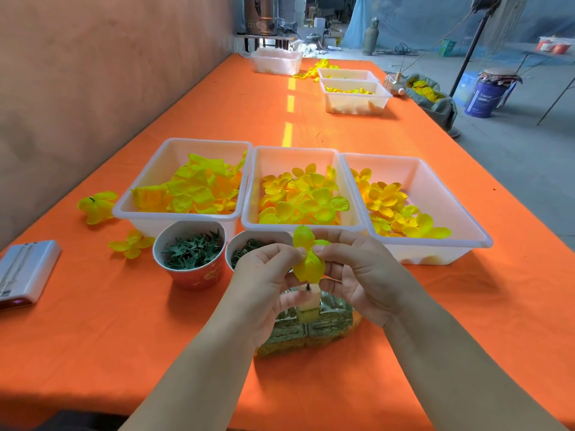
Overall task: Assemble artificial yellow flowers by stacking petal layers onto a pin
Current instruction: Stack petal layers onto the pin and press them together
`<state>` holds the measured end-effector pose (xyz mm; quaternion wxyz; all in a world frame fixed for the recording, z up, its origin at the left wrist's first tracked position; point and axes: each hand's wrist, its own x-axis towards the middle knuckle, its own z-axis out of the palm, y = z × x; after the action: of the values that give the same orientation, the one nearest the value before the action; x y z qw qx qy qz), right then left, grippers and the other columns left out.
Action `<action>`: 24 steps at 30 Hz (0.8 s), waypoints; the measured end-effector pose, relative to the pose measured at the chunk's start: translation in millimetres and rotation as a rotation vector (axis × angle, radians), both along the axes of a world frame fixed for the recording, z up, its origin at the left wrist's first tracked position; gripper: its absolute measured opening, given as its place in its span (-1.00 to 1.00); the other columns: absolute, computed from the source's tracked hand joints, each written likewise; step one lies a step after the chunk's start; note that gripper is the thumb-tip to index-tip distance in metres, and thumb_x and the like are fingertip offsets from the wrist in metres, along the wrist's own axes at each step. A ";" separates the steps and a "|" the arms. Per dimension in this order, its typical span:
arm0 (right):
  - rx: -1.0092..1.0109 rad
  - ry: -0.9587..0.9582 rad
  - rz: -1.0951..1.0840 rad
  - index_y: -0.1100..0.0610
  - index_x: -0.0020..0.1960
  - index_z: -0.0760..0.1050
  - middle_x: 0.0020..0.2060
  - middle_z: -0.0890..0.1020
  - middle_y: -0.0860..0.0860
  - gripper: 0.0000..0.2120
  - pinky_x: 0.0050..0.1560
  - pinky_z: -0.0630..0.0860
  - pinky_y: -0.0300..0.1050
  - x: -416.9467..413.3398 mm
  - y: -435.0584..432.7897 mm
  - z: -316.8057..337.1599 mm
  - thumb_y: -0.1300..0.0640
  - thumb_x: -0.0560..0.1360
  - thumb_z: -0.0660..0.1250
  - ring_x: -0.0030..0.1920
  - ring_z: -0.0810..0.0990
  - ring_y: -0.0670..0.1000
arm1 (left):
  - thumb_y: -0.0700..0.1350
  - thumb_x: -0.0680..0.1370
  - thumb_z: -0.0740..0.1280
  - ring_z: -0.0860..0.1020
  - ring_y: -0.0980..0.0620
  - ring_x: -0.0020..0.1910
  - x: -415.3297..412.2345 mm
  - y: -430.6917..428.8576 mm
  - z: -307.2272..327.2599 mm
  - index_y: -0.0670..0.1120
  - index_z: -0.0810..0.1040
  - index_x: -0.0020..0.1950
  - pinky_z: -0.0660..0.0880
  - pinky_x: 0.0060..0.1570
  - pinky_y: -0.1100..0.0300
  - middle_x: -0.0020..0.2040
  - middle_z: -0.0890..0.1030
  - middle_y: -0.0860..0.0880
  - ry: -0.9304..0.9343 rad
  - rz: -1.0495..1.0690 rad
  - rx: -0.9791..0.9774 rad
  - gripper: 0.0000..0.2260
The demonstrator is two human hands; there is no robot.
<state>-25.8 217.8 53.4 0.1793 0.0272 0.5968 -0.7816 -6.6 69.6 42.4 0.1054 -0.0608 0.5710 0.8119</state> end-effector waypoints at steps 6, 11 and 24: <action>-0.069 -0.029 -0.011 0.16 0.18 0.56 -0.20 0.69 0.07 -0.76 -0.33 0.58 -0.18 2.2 -3.0 -0.5 0.31 0.53 0.33 -0.30 0.65 -0.03 | -0.18 0.58 0.33 0.55 0.03 -0.32 1.7 2.6 2.7 0.02 0.68 -0.23 0.54 -0.33 0.15 -0.25 0.60 -0.06 0.012 0.013 0.011 -0.77; -0.031 0.039 -0.064 0.17 0.20 0.54 -0.26 0.70 0.06 -0.71 -0.38 0.54 -0.21 6.6 -6.8 -1.1 0.30 0.49 0.40 -0.34 0.65 -0.03 | -0.05 0.50 0.44 0.55 0.05 -0.33 1.3 4.4 6.4 0.09 0.69 -0.23 0.50 -0.32 0.16 -0.30 0.60 0.03 0.021 -0.008 -0.011 -0.89; -0.104 0.071 -0.175 0.16 0.14 0.57 -0.23 0.68 0.09 -0.80 -0.39 0.54 -0.19 15.0 -11.3 -3.2 0.28 0.51 0.36 -0.34 0.61 -0.02 | -0.06 0.34 0.47 0.63 0.05 -0.25 4.5 4.3 4.1 0.02 0.65 -0.29 0.58 -0.29 0.16 -0.22 0.66 -0.06 -0.022 -0.034 0.115 -0.96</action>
<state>-10.8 206.5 50.2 0.0903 0.0421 0.5568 -0.8247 -2.1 73.9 46.6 0.1288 -0.0538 0.5229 0.8409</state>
